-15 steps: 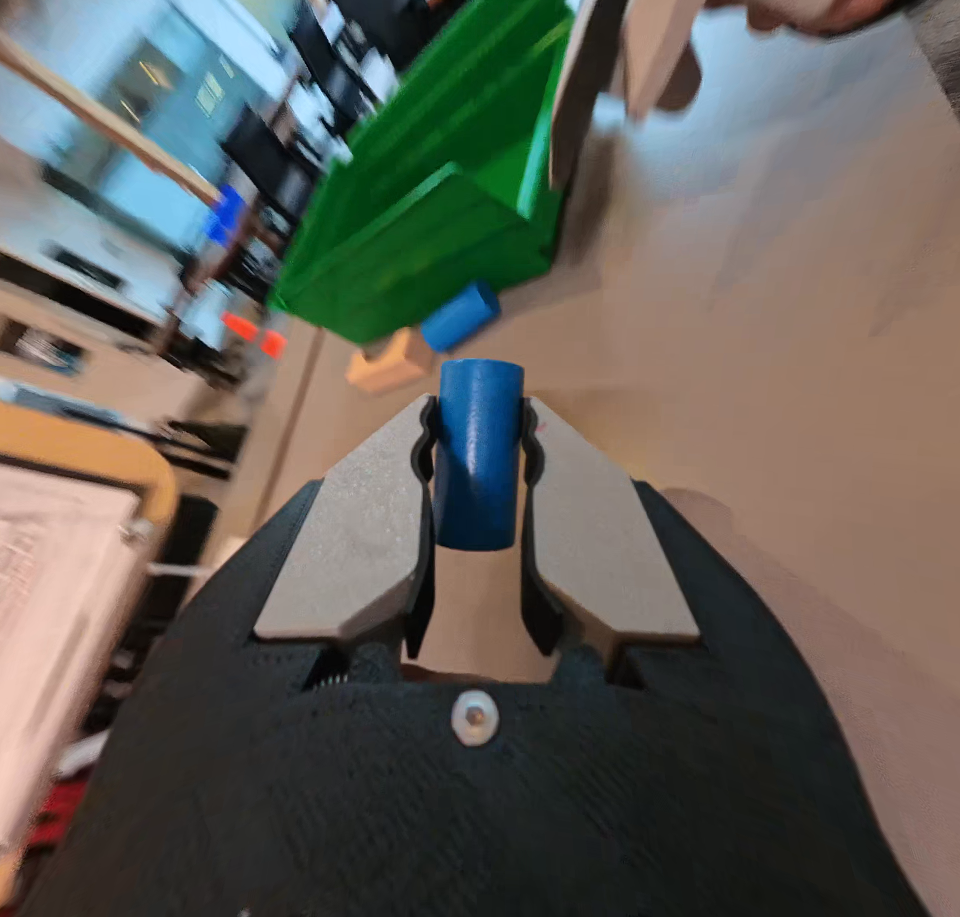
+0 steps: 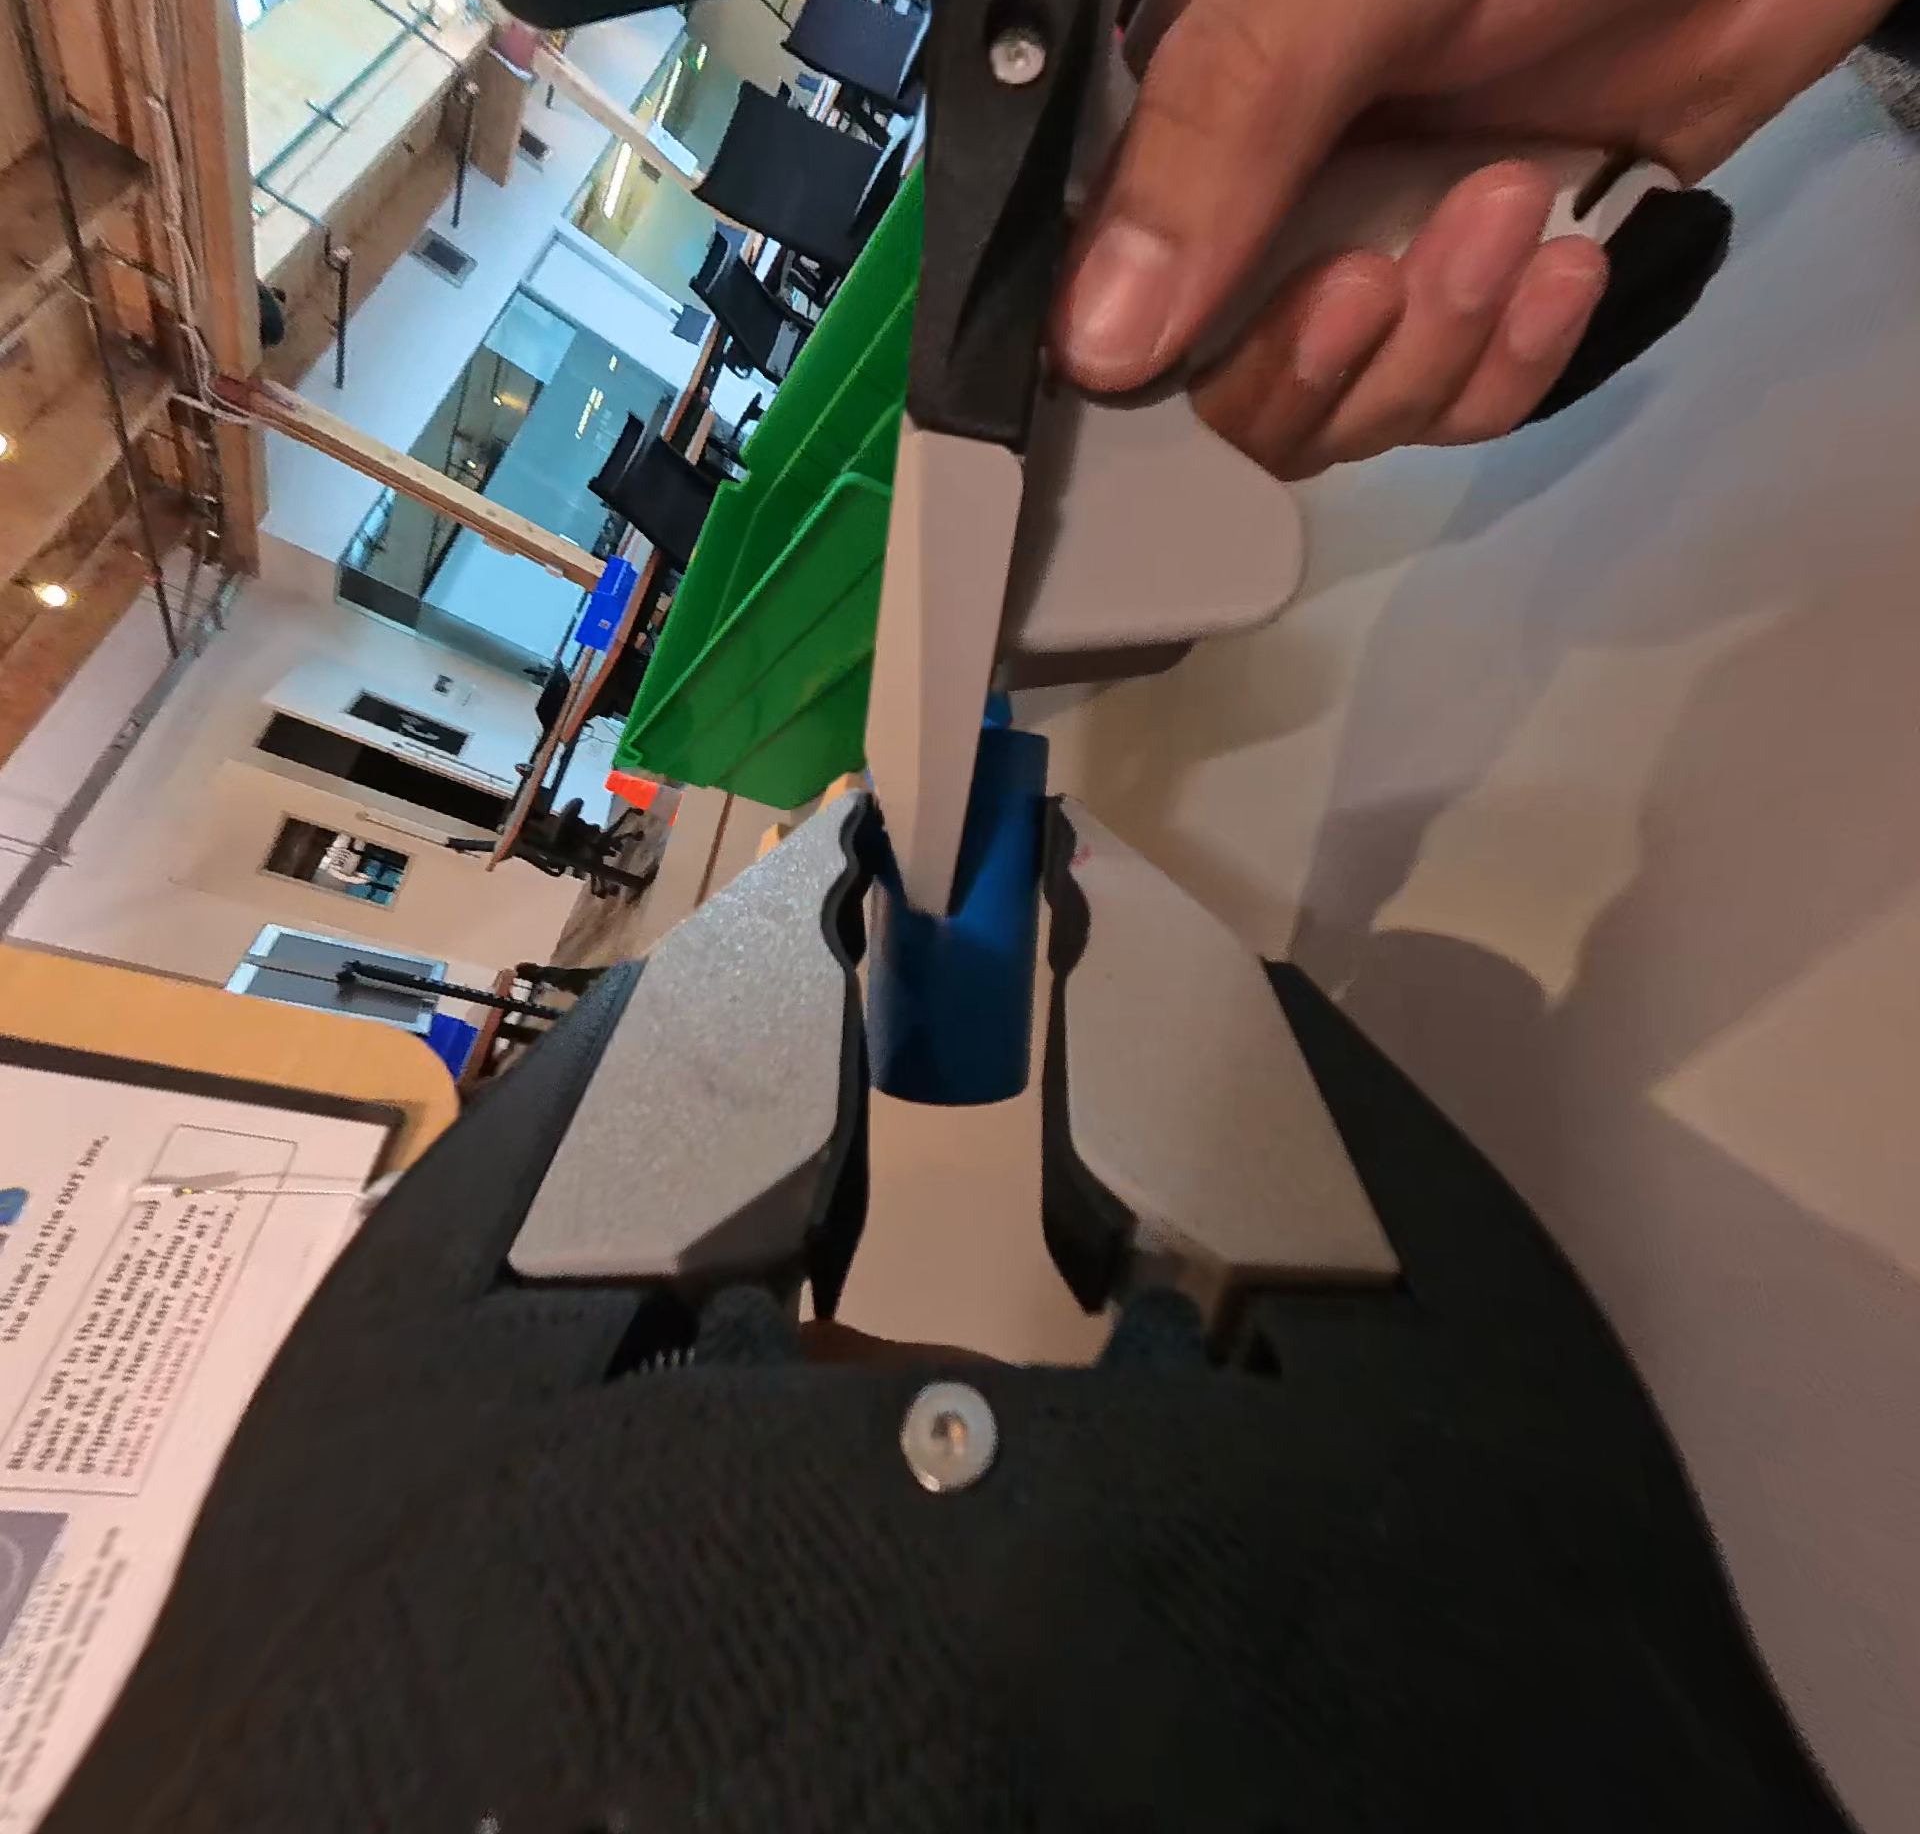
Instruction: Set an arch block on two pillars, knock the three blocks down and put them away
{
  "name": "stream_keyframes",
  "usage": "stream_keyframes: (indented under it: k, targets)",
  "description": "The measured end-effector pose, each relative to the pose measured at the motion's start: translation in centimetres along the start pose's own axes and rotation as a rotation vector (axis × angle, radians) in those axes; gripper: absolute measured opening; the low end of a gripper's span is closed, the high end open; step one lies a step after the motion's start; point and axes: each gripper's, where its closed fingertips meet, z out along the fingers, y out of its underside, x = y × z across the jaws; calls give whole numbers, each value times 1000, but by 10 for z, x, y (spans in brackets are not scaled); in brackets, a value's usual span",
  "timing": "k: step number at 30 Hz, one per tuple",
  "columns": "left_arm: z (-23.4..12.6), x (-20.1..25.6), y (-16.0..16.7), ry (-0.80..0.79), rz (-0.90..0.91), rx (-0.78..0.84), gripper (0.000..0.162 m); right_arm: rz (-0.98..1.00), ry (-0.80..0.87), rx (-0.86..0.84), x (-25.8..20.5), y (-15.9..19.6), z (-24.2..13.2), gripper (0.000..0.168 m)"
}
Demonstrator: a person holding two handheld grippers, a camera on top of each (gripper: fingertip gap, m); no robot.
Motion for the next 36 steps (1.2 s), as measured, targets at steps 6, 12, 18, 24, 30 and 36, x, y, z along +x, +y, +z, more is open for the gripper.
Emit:
stream_keyframes:
  k: [6, 12, 18, 24, 30, 36]
  targets:
    - [1, -6, 11, -8, -100, -44, 36, 16, 56, 20, 7, -6, 0, 31]
    - [-4, -19, 29, -14, -282, -87, 61, 19, 121, 87, 21, -38, -34, 31]
    - [-6, -32, 37, -58, -378, -110, 59, -90, 546, 182, 110, -108, -126, 31]
    - [-4, -32, 54, -69, -391, -183, 58, 11, 792, -149, 221, -58, -149, 32]
    - [-4, -36, 87, -75, -574, -312, 57, -225, 827, -25, 153, -119, -135, 47]
    - [-6, -35, 104, -52, -741, -365, 58, -217, 673, -441, 103, -70, -44, 51]
